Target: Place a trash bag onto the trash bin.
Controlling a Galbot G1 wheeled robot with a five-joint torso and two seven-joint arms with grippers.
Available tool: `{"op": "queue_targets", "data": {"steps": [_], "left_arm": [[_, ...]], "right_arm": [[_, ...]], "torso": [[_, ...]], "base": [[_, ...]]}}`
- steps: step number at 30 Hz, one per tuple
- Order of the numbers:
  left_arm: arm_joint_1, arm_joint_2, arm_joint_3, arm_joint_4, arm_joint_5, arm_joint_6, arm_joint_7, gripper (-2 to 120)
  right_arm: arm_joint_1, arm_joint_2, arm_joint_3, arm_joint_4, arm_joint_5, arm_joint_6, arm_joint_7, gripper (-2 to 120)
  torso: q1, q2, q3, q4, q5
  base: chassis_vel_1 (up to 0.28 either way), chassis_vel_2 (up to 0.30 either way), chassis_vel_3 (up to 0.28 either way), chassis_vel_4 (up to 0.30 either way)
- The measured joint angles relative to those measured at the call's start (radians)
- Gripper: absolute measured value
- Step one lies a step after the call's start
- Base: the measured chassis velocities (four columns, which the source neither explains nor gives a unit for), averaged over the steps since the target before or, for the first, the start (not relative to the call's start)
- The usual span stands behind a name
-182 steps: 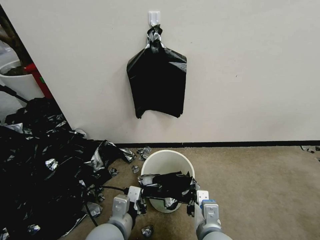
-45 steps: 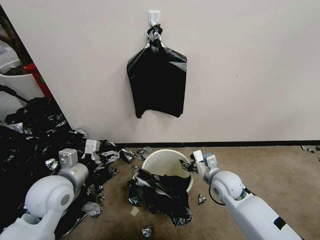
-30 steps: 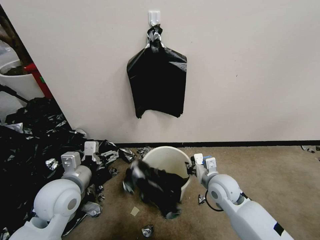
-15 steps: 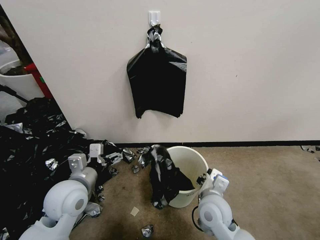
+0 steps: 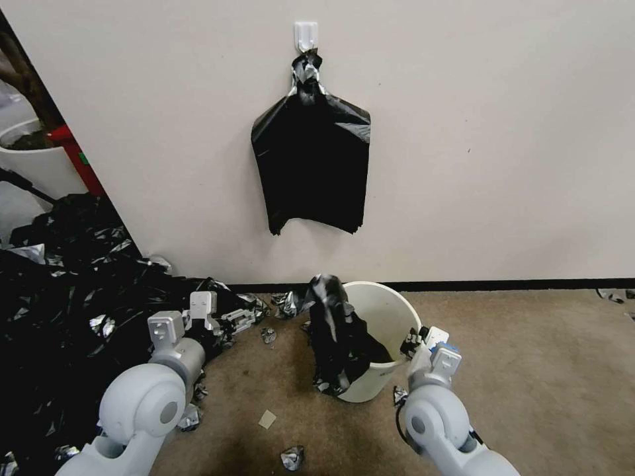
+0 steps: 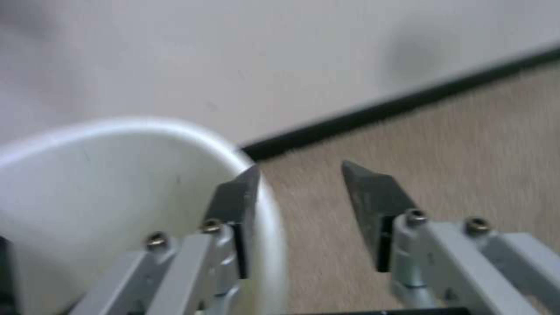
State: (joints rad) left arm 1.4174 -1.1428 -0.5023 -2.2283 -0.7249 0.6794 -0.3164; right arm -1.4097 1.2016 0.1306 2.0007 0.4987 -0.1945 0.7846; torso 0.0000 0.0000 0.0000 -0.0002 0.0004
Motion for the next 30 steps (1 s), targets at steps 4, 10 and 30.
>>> {"op": "queue_targets", "data": {"steps": [4, 10, 30], "left_arm": [[-0.002, -0.002, -0.001, 0.006, 0.002, -0.002, -0.001, 100], [-0.006, -0.007, -0.007, 0.028, 0.022, -0.014, -0.003, 100], [-0.015, -0.035, -0.024, 0.102, -0.091, -0.001, -0.002, 100]], "right_arm": [[-0.044, -0.020, -0.040, 0.120, -0.061, -0.004, -0.040, 57], [-0.032, -0.032, -0.114, 0.162, -0.093, -0.049, -0.238, 78], [0.129, 0.027, -0.309, 0.010, -0.250, -0.290, -0.310, 48]], "torso": [[0.000, 0.000, 0.000, 0.0001, -0.0005], [0.000, 0.000, 0.000, 0.0001, -0.0005], [0.000, 0.000, 0.000, 0.0001, -0.0005]], "base": [[0.000, 0.000, 0.000, 0.000], [0.000, 0.000, 0.000, 0.000], [0.000, 0.000, 0.000, 0.000]]}}
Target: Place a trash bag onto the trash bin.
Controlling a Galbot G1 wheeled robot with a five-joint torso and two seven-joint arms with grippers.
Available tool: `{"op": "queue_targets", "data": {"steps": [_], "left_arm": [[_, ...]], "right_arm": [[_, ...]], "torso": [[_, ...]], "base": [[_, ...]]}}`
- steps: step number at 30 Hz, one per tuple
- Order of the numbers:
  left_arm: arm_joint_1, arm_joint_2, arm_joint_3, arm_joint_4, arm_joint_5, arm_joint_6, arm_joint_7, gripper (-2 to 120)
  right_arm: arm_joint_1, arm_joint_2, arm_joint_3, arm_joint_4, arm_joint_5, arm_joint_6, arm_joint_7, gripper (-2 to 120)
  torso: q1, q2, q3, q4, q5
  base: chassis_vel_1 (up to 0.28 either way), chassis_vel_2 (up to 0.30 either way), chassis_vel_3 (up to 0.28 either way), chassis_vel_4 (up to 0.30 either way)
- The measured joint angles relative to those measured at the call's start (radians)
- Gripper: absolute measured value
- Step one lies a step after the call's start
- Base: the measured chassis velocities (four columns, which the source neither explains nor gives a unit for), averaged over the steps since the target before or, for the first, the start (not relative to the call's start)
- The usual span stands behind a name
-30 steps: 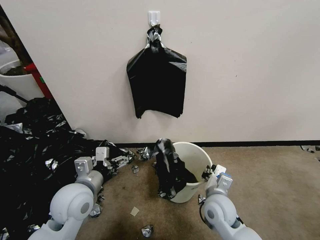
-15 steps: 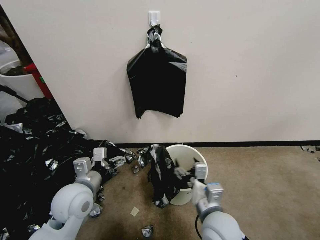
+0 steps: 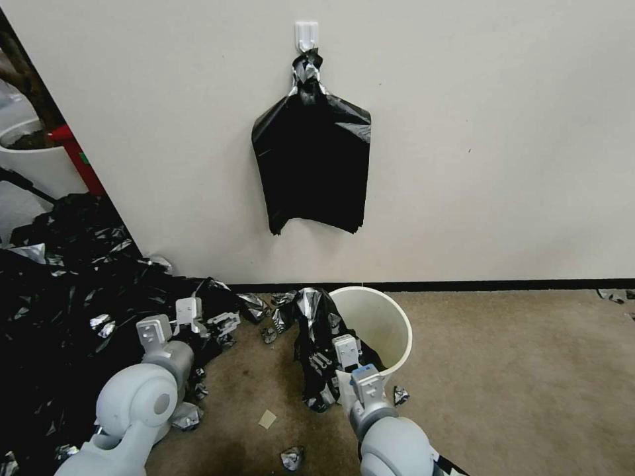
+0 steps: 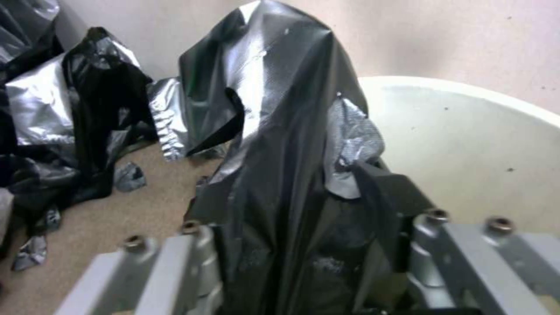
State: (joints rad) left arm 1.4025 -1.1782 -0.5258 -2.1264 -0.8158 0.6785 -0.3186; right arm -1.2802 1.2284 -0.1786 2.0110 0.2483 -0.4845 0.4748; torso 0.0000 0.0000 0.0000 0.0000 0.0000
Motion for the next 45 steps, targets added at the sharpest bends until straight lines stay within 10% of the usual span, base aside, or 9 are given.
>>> {"op": "queue_targets", "data": {"steps": [7, 26, 45], "left_arm": [[-0.021, -0.003, 0.014, 0.014, 0.000, 0.008, 0.001, 100], [-0.006, 0.005, 0.011, 0.006, 0.002, 0.008, -0.001, 100], [-0.017, -0.080, 0.121, 0.055, -0.181, 0.057, 0.000, 100]], "right_arm": [[-0.027, -0.008, -0.005, 0.048, 0.002, -0.005, 0.015, 25], [-0.013, 0.028, -0.057, 0.017, -0.059, -0.062, 0.084, 95], [-0.043, 0.025, 0.029, 0.008, 0.039, 0.032, 0.091, 26]], "torso": [[0.000, 0.000, 0.000, 0.0000, 0.0000], [0.000, 0.000, 0.000, 0.0000, 0.0000], [0.000, 0.000, 0.000, 0.0000, 0.0002]], "base": [[0.000, 0.000, 0.000, 0.000], [0.000, 0.000, 0.000, 0.000], [0.000, 0.000, 0.000, 0.000]]}}
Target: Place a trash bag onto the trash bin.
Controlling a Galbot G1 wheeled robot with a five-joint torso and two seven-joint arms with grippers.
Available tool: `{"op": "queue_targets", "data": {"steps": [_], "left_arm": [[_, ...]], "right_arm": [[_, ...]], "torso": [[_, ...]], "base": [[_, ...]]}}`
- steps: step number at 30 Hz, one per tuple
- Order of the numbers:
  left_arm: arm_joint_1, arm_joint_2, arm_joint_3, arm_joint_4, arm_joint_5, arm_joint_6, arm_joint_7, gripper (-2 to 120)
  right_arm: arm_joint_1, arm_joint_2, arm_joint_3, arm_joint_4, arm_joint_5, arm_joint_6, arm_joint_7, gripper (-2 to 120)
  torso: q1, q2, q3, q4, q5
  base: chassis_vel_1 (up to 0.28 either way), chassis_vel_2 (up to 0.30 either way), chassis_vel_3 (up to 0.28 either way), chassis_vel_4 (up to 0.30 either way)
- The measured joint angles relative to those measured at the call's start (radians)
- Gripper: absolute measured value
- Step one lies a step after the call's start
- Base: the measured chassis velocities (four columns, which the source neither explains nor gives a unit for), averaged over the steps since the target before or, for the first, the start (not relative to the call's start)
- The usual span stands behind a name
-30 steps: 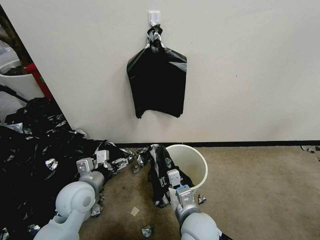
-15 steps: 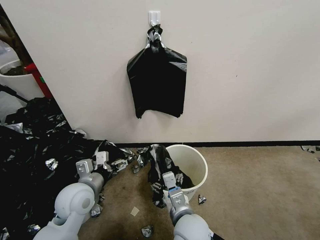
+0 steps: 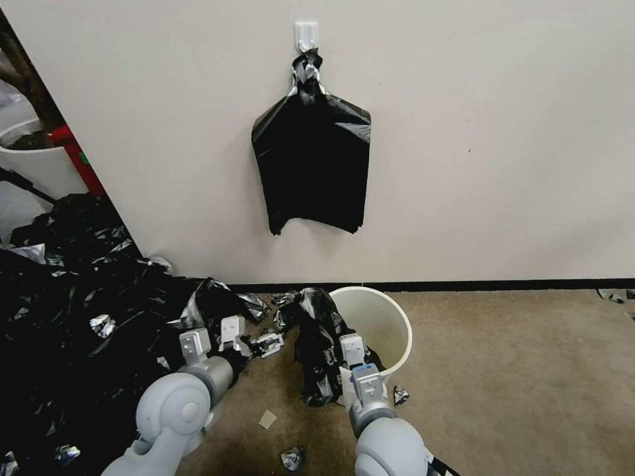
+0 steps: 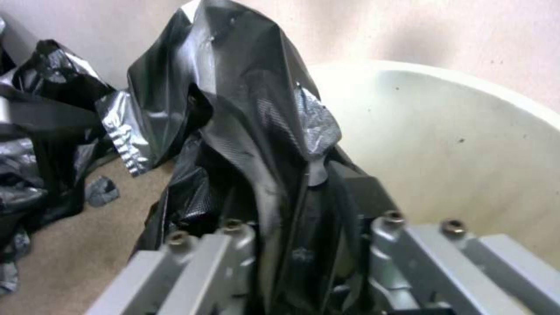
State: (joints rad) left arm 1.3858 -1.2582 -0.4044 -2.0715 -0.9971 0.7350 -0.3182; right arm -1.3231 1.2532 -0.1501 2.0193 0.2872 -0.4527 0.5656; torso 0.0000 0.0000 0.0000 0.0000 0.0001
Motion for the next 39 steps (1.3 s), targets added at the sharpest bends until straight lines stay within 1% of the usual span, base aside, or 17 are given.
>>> {"op": "queue_targets", "data": {"steps": [1, 3, 5, 6, 8, 12, 21, 24, 27, 28, 30, 32, 34, 36, 37, 38, 39], "left_arm": [[-0.006, -0.009, 0.008, 0.009, -0.011, 0.000, 0.000, 100], [-0.011, -0.018, 0.017, 0.017, -0.019, 0.000, 0.000, 100], [-0.026, -0.043, 0.047, 0.036, -0.025, 0.000, 0.000, 100], [-0.026, -0.043, 0.047, 0.036, -0.025, 0.000, 0.000, 100], [-0.038, -0.060, 0.074, 0.050, -0.013, 0.001, 0.000, 100], [-0.058, -0.078, 0.105, 0.080, 0.023, 0.002, -0.002, 100], [-0.081, -0.098, 0.134, 0.128, 0.056, -0.007, -0.007, 100], [-0.082, -0.107, 0.145, 0.138, 0.066, -0.013, -0.018, 97], [-0.082, -0.121, 0.160, 0.154, 0.086, -0.038, -0.038, 85], [-0.082, -0.121, 0.160, 0.154, 0.086, -0.038, -0.038, 85], [-0.081, -0.122, 0.161, 0.156, 0.088, -0.040, -0.045, 76], [-0.081, -0.122, 0.161, 0.156, 0.088, -0.040, -0.046, 73], [-0.081, -0.123, 0.164, 0.155, 0.088, -0.033, -0.056, 59], [-0.081, -0.123, 0.165, 0.155, 0.088, -0.031, -0.058, 57], [-0.080, -0.126, 0.168, 0.153, 0.088, -0.013, -0.071, 49], [-0.080, -0.126, 0.168, 0.153, 0.088, -0.013, -0.071, 49], [-0.080, -0.127, 0.168, 0.152, 0.088, -0.008, -0.074, 43]], "right_arm": [[-0.001, 0.002, 0.002, -0.001, 0.008, 0.005, 0.000, 22], [-0.001, 0.003, 0.004, -0.003, 0.014, 0.010, 0.000, 18], [-0.001, 0.010, 0.005, -0.006, 0.034, 0.028, 0.000, 7], [-0.001, 0.010, 0.005, -0.006, 0.034, 0.028, 0.000, 7], [-0.001, 0.016, 0.006, -0.009, 0.049, 0.045, 0.000, 0], [-0.006, 0.024, 0.012, -0.010, 0.053, 0.062, -0.002, 0], [-0.021, 0.033, 0.020, -0.007, 0.018, 0.091, -0.029, 0], [-0.026, 0.035, 0.020, -0.007, 0.006, 0.095, -0.035, 0], [-0.034, 0.037, 0.020, -0.004, -0.008, 0.100, -0.041, 0], [-0.034, 0.037, 0.020, -0.004, -0.008, 0.100, -0.041, 0], [-0.040, 0.035, 0.021, -0.001, -0.015, 0.102, -0.044, 0], [-0.041, 0.034, 0.021, 0.000, -0.017, 0.103, -0.044, 0], [-0.044, 0.032, 0.022, 0.000, -0.024, 0.106, -0.046, 0], [-0.044, 0.032, 0.022, 0.000, -0.025, 0.107, -0.046, 0], [-0.046, 0.029, 0.023, -0.002, -0.035, 0.116, -0.050, 0], [-0.046, 0.029, 0.023, -0.002, -0.035, 0.116, -0.050, 0], [-0.047, 0.027, 0.025, -0.002, -0.041, 0.122, -0.054, 0]], "torso": [[0.000, 0.000, 0.000, 0.0000, 0.0000], [0.000, 0.000, 0.000, 0.0000, 0.0000], [0.000, 0.000, 0.000, 0.0000, 0.0000], [0.000, 0.000, 0.000, 0.0000, 0.0000], [0.000, 0.000, 0.000, 0.0000, 0.0000], [0.000, 0.000, 0.000, 0.0000, -0.0001], [0.000, 0.000, 0.000, 0.0000, -0.0001], [0.000, 0.000, 0.000, 0.0000, -0.0001], [0.000, 0.000, 0.000, 0.0001, -0.0001], [0.000, 0.000, 0.000, 0.0001, -0.0001], [0.000, 0.000, 0.000, 0.0001, -0.0001], [0.000, 0.000, 0.000, 0.0001, -0.0001], [0.000, 0.000, 0.000, 0.0000, -0.0001], [0.000, 0.000, 0.000, 0.0000, -0.0001], [0.000, 0.000, 0.000, 0.0001, -0.0001], [0.000, 0.000, 0.000, 0.0001, -0.0001], [0.000, 0.000, 0.000, 0.0001, -0.0001]], "base": [[0.000, 0.000, 0.000, 0.000], [0.000, 0.000, 0.000, 0.000], [0.000, 0.000, 0.000, 0.000], [0.000, 0.000, 0.000, 0.000], [0.000, 0.000, 0.000, 0.000], [0.000, 0.000, 0.000, 0.000], [0.000, 0.000, 0.000, 0.000], [0.000, 0.000, 0.000, 0.000], [0.000, 0.000, 0.000, 0.000], [0.000, 0.000, 0.000, 0.000], [0.000, 0.000, 0.000, 0.000], [0.000, 0.000, 0.000, 0.000], [0.000, 0.000, 0.000, 0.000], [0.000, 0.000, 0.000, 0.000], [0.000, 0.000, 0.000, 0.000], [0.000, 0.000, 0.000, 0.000], [0.000, 0.000, 0.000, 0.000]]}}
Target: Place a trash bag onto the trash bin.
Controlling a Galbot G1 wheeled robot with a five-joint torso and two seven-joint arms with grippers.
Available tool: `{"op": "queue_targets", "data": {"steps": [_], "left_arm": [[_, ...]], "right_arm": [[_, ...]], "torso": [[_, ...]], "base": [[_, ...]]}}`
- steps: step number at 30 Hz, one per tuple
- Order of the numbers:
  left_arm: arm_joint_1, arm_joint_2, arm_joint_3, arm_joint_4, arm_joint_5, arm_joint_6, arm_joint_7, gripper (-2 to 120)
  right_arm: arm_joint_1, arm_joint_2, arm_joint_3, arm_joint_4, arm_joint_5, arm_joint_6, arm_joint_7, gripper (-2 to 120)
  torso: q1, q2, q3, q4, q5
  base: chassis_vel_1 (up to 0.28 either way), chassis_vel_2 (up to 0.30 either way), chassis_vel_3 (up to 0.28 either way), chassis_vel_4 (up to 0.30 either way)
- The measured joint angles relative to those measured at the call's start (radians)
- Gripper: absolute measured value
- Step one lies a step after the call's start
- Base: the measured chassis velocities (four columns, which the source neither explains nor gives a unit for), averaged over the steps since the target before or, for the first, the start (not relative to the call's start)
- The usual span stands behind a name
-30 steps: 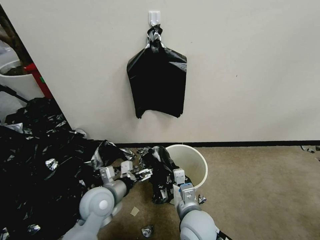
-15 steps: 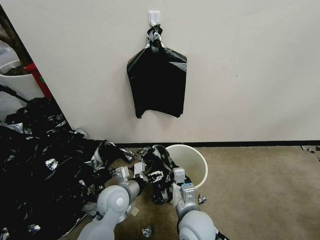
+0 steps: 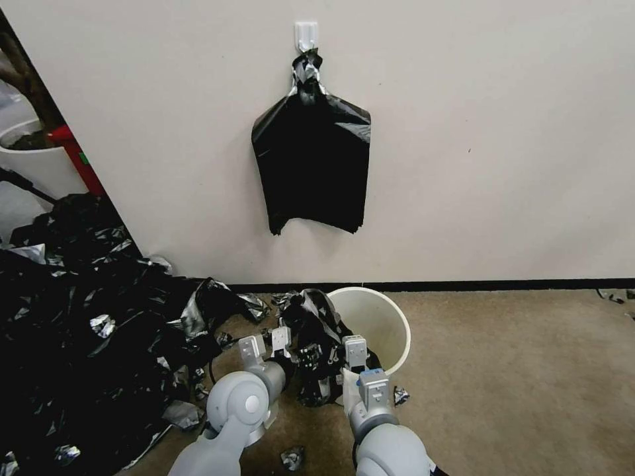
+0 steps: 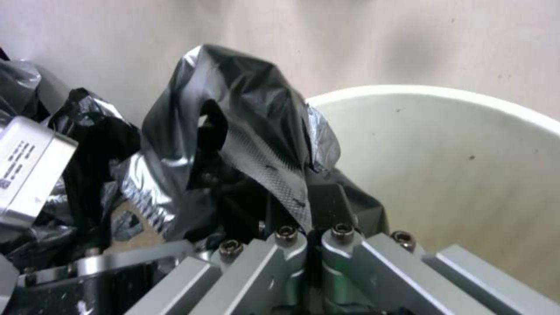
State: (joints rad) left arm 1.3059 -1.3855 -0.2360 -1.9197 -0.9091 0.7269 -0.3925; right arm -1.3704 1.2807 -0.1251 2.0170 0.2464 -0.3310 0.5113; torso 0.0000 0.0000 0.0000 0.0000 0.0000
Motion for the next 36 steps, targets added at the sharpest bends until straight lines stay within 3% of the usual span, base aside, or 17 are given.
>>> {"op": "queue_targets", "data": {"steps": [6, 10, 21, 27, 30, 36], "left_arm": [[0.003, 0.005, -0.001, -0.004, 0.030, 0.003, -0.003, 22], [0.015, 0.040, -0.009, -0.032, 0.109, -0.006, 0.057, 7], [0.047, 0.127, -0.066, -0.103, 0.227, 0.001, 0.235, 7], [0.090, 0.177, -0.105, -0.147, 0.298, 0.005, 0.380, 7], [0.095, 0.182, -0.117, -0.153, 0.300, 0.005, 0.401, 7], [0.090, 0.183, -0.160, -0.162, 0.283, -0.004, 0.443, 7]], "right_arm": [[-0.002, -0.014, 0.018, -0.005, -0.043, 0.050, -0.025, 0], [0.006, -0.032, 0.054, -0.018, -0.097, 0.111, -0.059, 0], [0.023, -0.098, 0.135, -0.037, -0.114, 0.158, -0.082, 0], [0.014, -0.125, 0.201, -0.014, 0.026, 0.097, -0.075, 0], [0.009, -0.133, 0.217, -0.004, 0.059, 0.068, -0.070, 0], [-0.024, -0.171, 0.261, 0.051, 0.203, -0.113, -0.028, 0]], "torso": [[0.000, 0.000, 0.000, 0.0000, 0.0000], [0.000, 0.000, 0.000, 0.0000, 0.0000], [0.000, 0.000, 0.000, 0.0000, 0.0000], [0.000, 0.000, 0.000, 0.0000, 0.0000], [0.000, 0.000, 0.000, 0.0000, -0.0001], [0.000, 0.000, 0.000, 0.0000, 0.0000]], "base": [[0.000, 0.000, 0.000, 0.000], [0.000, 0.000, 0.000, 0.000], [0.000, 0.000, 0.000, 0.000], [0.000, 0.000, 0.000, 0.000], [0.000, 0.000, 0.000, 0.000], [0.000, 0.000, 0.000, 0.000]]}}
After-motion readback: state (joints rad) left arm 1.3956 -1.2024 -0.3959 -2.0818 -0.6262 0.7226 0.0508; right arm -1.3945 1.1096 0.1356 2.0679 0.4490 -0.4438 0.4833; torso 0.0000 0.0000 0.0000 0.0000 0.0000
